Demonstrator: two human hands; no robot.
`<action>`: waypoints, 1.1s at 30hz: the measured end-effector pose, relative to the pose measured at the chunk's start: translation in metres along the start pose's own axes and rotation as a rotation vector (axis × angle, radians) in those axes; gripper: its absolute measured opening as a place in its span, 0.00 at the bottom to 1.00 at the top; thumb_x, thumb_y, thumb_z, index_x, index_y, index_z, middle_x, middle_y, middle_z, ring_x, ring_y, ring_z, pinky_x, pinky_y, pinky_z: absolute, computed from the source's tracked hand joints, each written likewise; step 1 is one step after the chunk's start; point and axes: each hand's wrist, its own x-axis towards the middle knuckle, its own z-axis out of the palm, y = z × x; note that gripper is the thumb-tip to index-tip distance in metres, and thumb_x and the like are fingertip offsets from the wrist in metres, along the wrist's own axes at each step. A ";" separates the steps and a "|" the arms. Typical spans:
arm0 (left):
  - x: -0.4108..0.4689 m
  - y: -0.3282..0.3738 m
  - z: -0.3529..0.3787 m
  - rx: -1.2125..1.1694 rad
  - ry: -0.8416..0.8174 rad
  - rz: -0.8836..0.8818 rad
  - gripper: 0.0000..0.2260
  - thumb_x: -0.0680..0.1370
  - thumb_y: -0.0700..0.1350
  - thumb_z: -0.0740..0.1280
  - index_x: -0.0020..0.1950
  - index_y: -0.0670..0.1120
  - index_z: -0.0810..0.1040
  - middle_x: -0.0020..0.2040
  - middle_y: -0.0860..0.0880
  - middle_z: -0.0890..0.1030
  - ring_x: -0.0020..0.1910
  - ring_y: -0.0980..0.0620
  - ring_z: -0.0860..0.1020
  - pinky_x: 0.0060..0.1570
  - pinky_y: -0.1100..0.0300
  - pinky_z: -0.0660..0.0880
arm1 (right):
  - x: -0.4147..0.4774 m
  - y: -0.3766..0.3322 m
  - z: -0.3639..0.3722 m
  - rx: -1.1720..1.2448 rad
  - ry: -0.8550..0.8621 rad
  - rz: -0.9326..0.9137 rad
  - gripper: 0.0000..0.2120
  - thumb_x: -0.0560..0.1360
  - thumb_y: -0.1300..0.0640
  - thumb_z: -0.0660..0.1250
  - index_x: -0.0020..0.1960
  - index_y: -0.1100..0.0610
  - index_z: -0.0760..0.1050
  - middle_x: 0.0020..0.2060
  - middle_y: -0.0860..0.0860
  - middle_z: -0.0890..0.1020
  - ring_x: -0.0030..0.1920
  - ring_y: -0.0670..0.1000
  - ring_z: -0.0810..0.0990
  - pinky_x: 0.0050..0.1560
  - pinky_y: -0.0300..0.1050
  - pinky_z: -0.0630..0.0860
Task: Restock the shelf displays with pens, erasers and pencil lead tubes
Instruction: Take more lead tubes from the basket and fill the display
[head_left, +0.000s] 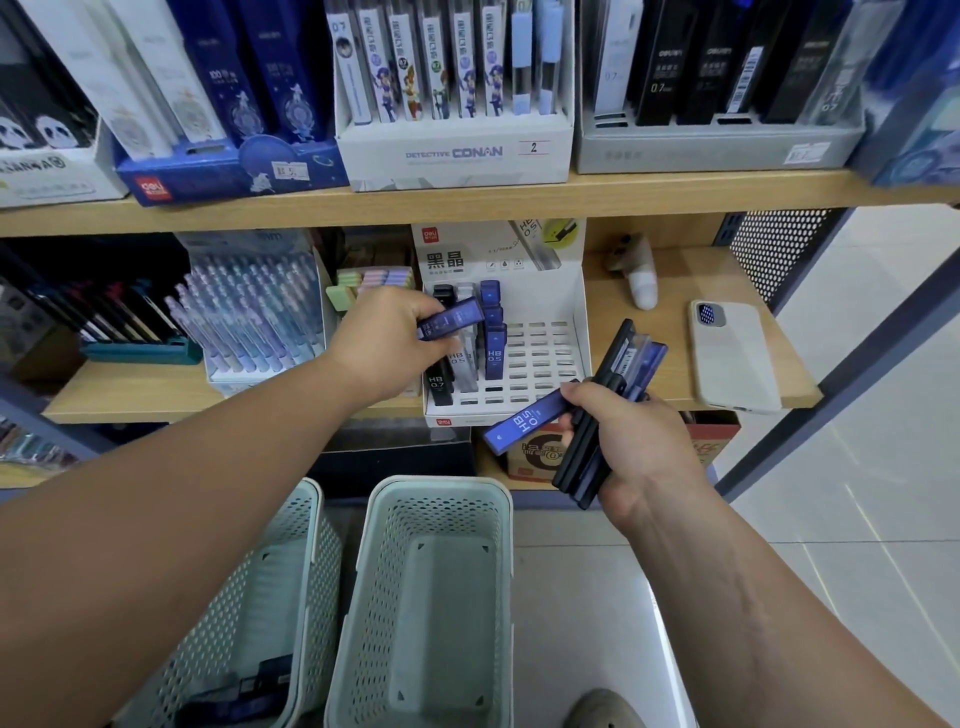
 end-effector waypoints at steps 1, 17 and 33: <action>0.001 0.000 0.000 0.020 -0.013 0.021 0.07 0.74 0.46 0.76 0.41 0.44 0.83 0.32 0.50 0.77 0.31 0.53 0.73 0.34 0.58 0.67 | -0.001 0.000 0.000 0.001 -0.001 0.001 0.05 0.75 0.66 0.72 0.45 0.58 0.78 0.29 0.53 0.81 0.29 0.50 0.77 0.31 0.42 0.77; -0.027 0.017 0.006 -0.367 0.139 -0.075 0.08 0.81 0.48 0.67 0.59 0.55 0.72 0.44 0.57 0.76 0.39 0.62 0.73 0.44 0.64 0.71 | 0.004 0.000 -0.001 0.017 -0.015 -0.010 0.07 0.74 0.67 0.72 0.50 0.59 0.78 0.38 0.56 0.83 0.30 0.49 0.77 0.31 0.41 0.77; -0.055 0.034 0.005 -0.697 -0.048 -0.197 0.10 0.84 0.45 0.62 0.52 0.54 0.83 0.49 0.48 0.78 0.40 0.56 0.77 0.44 0.58 0.77 | -0.001 0.002 -0.002 -0.018 0.000 -0.026 0.07 0.74 0.66 0.72 0.50 0.57 0.78 0.35 0.53 0.85 0.30 0.48 0.80 0.32 0.40 0.79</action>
